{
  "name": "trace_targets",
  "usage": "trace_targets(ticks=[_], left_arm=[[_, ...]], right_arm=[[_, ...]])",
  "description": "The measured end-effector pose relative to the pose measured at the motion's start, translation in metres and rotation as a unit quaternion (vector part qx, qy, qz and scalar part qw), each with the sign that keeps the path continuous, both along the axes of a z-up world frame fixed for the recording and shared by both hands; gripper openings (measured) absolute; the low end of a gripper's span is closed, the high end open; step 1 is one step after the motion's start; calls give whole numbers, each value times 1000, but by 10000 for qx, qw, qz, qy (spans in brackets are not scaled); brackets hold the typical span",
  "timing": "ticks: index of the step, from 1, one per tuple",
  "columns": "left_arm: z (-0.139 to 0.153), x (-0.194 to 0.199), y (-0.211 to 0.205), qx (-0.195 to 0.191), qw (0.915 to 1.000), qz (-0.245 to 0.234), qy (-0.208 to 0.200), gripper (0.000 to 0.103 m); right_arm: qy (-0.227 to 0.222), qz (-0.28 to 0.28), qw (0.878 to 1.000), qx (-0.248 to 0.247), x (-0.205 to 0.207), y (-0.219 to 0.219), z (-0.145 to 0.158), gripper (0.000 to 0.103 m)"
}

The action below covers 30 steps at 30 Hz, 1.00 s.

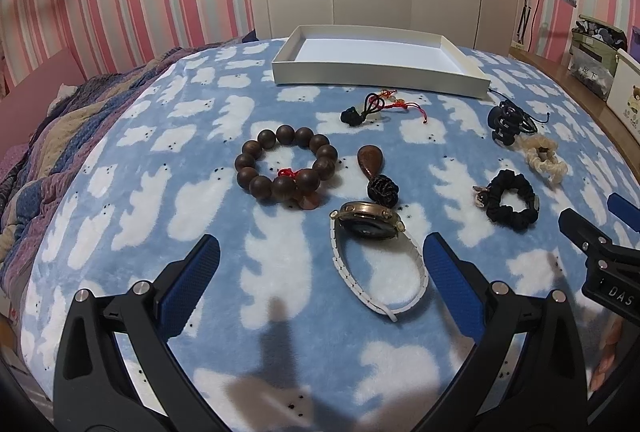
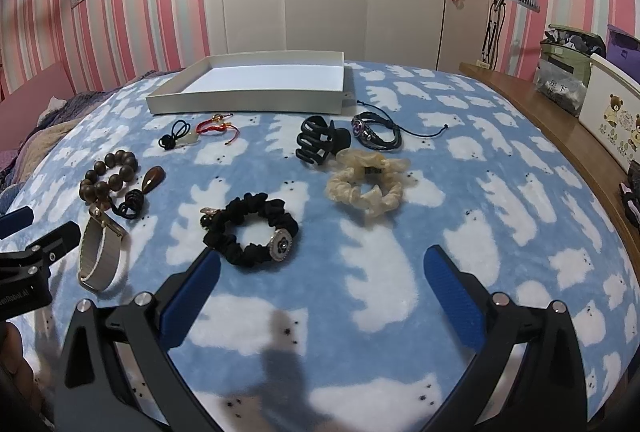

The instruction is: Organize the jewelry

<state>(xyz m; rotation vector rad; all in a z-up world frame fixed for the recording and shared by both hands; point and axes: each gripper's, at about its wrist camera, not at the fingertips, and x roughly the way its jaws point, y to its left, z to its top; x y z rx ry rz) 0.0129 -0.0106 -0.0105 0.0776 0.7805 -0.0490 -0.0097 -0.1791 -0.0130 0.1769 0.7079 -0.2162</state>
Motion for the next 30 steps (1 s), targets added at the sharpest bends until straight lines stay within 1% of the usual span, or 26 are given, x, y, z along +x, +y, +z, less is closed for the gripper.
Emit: trace_targets(ticks=[6,11,14,17,19,20,22,24,26,27,30], left_arm=[[1,7,3,-106,9999,9,7,100],[11,23,1,-228,9997,-74,43,100],[19,38,0,-313,9995,-78,68,100],[28,53,-3,-201,9998,6,-75,100],[32,61,-7,-231,9996,-128,-81,100],[36,68,-11,-176,9995,-230,-83,100],[40,78,-18,-30,9996,-261,-102,100],[44,87,-20,-19,9994,-314,-147,100],[48,101,-22,-3,9993,-341,-170,100],[50,105,-22,-4,9992,-373,-164,100],[51,128,-26,120,9990,-426,-29,100]], right_arm=[[83,38,9999,61,7,-3,-2,101],[126,22,9996,-234,18,-7,5,101],[52,37,9996,-280,27,-15,14,101],[37,-23,9997,-253,39,-30,20,101],[65,-12,9998,-188,46,-39,21,101],[87,-18,9998,-176,50,-44,23,101],[61,-41,9998,-170,58,-52,27,101],[70,-74,9998,-142,65,-59,28,101],[202,-78,9997,-92,79,-66,29,101],[283,10,9996,-23,87,-69,29,101],[407,80,9990,159,105,-78,29,101]])
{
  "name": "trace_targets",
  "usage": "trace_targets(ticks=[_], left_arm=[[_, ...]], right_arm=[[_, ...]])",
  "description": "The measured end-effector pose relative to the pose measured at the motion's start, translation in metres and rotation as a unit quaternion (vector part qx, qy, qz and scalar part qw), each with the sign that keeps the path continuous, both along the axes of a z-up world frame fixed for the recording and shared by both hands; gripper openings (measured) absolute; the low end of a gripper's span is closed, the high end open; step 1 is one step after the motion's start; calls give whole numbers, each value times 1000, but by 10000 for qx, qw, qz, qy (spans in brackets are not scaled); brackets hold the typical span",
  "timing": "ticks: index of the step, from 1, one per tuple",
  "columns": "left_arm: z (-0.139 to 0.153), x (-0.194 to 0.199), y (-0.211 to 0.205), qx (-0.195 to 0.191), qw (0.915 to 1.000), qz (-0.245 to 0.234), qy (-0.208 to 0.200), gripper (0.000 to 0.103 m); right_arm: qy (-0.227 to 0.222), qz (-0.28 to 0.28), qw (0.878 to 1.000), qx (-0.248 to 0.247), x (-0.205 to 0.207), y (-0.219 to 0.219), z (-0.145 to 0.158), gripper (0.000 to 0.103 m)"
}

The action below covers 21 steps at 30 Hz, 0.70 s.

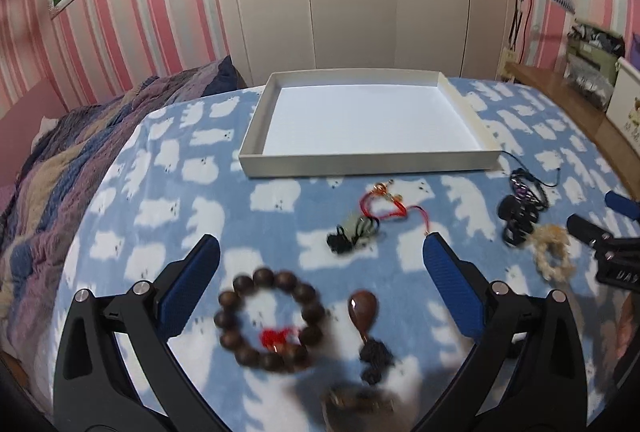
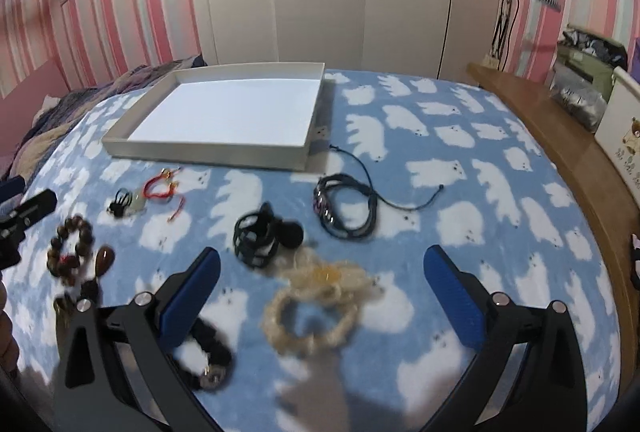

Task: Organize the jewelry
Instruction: 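Lower the left tool to the red cord bracelet while the right tool lowers to the black leather bracelet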

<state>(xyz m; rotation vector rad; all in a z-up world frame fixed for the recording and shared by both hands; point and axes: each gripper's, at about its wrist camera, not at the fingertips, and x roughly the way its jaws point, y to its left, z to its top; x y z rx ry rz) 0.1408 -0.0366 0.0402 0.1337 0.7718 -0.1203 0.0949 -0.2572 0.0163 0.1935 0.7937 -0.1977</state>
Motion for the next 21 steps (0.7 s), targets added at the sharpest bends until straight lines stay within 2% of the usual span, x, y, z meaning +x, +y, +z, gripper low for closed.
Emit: trace_targets(ticks=[5,9,10,12,16,18,21], left_arm=[[-9,45,-5,-93,9979,-215,596,100],[-13,74,-8,-315,9940,-464,938,86],[-14,81,-9,-336,9930,-508,1014,83],[-14,95,-15,-364,9900,-650,1195,79],[-21,115,-26,-218,9867,-767,1416,74],[-29,124,-32,-119,9842,-718,1613,73],[-42,135,-41,-2,9792,-718,1896,63]], right_arm=[[199,-13,9996,-215,35,-7,8,101],[441,52,9990,-99,60,-16,5,100],[544,69,9985,-59,68,-19,3,98],[667,65,9977,-29,78,-24,2,86],[992,88,9950,55,97,-33,-7,80],[1121,104,9935,173,104,-35,-12,69],[1321,122,9906,329,112,-35,-22,63]])
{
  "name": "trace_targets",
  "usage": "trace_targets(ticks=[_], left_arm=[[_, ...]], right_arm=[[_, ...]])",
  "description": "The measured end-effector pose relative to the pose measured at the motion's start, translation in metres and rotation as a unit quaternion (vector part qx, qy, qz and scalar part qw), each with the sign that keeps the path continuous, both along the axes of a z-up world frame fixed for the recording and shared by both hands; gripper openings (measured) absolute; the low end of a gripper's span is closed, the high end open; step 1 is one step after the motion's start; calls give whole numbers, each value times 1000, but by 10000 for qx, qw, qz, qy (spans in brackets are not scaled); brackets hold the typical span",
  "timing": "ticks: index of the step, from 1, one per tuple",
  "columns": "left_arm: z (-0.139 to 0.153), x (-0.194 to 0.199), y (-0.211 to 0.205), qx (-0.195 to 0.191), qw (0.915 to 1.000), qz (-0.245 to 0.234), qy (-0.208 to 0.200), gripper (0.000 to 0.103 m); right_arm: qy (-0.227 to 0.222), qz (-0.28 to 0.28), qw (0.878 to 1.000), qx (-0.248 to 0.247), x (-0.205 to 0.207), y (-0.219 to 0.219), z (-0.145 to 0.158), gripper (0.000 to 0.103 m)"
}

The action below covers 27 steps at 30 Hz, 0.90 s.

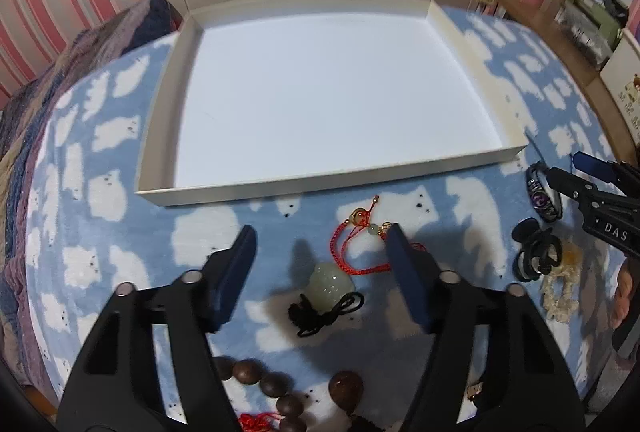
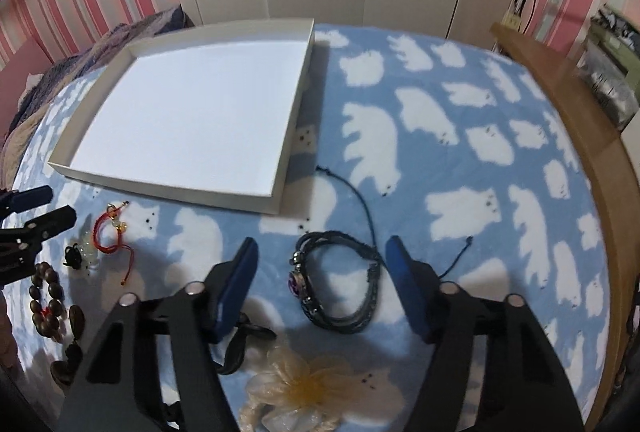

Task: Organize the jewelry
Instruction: 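Lower the left tool to the red cord bracelet while the right tool lowers to the black leather bracelet, then close the left tool on the red cord bracelet while the right tool closes on the black leather bracelet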

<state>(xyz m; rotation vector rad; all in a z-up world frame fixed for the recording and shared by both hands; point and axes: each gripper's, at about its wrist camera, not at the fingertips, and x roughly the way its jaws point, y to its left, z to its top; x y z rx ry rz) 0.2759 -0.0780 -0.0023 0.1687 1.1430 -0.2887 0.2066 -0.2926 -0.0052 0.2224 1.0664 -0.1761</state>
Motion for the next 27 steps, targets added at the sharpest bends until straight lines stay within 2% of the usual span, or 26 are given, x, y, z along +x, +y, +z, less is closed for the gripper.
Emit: trace_targets(ticks=[5,7,10,11,14,17,23,25,27], left_arm=[[-19,12,-8,-16,9994,56,347,55],[-26,15,-8,-25,9990,90,442,48],[-37,14,-8,-88,9979,75,641,44],[-40,14,-9,-62,9978,72,655,44],[-43,15,-7,-47,9976,116,682,41],[-42,15,-7,-36,9977,106,665,37],[-42,11,-11,140,9984,78,547,30],[-41,10,-14,151,9985,43,529,17],[-41,10,-14,115,9984,11,558,11]], right_arm=[[176,-35,9998,106,5,2,-11,62],[256,-15,9995,161,7,1,-15,55],[402,51,9990,171,9,1,-22,55],[430,52,9989,170,9,0,-24,55],[502,52,9984,264,10,-1,-30,44],[567,99,9979,282,12,2,-36,36],[555,133,9980,286,13,6,-38,27],[544,173,9981,244,13,9,-38,23],[525,219,9982,188,12,12,-38,18]])
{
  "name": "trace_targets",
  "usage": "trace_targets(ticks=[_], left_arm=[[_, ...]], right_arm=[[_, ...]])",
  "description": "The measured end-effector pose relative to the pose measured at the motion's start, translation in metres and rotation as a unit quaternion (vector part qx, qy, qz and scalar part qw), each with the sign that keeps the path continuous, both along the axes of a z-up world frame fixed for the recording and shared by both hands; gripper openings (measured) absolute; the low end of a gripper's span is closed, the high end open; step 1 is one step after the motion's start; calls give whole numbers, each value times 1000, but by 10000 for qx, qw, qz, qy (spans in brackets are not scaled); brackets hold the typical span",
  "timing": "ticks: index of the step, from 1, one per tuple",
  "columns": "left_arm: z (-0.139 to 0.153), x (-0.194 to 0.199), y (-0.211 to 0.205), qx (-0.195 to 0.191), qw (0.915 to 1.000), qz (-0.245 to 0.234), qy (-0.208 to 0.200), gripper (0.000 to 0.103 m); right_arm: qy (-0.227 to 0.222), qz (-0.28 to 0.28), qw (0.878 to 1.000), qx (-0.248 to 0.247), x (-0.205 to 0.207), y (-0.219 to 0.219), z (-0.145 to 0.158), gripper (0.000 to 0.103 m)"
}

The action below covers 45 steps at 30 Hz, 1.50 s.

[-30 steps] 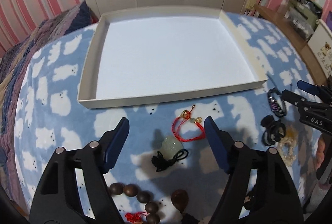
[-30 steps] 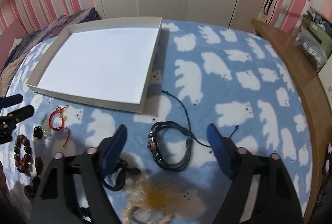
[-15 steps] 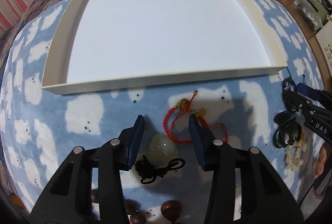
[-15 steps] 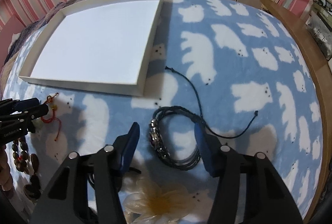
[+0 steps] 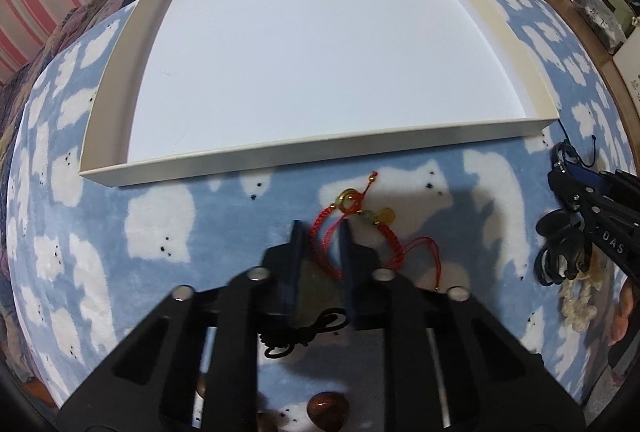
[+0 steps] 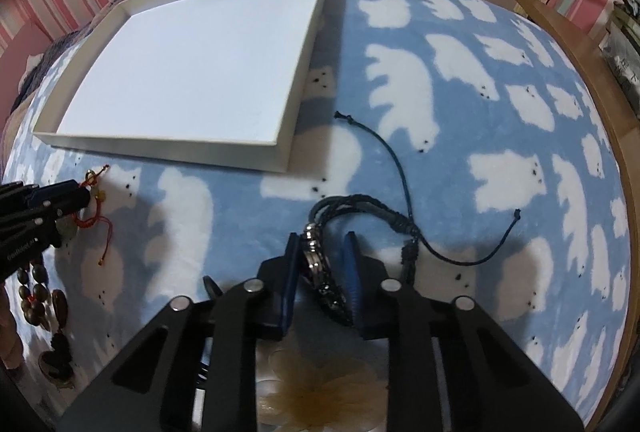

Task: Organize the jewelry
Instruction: 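Close the left tool on the red cord bracelet while the right tool closes on the black leather bracelet, then carry both bracelets over the white tray and open the left tool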

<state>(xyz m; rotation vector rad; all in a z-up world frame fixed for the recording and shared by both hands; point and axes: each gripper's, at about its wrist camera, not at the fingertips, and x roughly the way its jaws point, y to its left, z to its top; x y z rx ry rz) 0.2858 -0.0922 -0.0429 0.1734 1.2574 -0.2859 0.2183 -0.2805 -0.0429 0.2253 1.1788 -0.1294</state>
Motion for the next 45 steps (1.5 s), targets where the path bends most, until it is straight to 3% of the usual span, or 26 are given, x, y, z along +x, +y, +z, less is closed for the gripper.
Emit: trace_targets(ticks=[8,16,22,31,39,45], left_arm=[[-1,1,-2,94,9999,46,-58,2],[7,-1,4,-137,9998,75,-138,0],[29,-10,9,-474,9981,39,-395,0],[69,-18,12,-660,9943,-57,-835,0],[103,38,8,-897,9897,43,-1116,0],[105,99,0,-894,9896,129,-1118,0]], right_arm=[[-60,90,9999,-42,-1,5,1,15],[-368,-13,9993,-35,-5,3,14,15],[-600,24,9982,-10,-10,4,31,15],[-1021,61,9946,177,-1,13,63,15],[-1288,174,9905,446,50,26,89,15],[-1256,173,9906,512,115,20,89,15]])
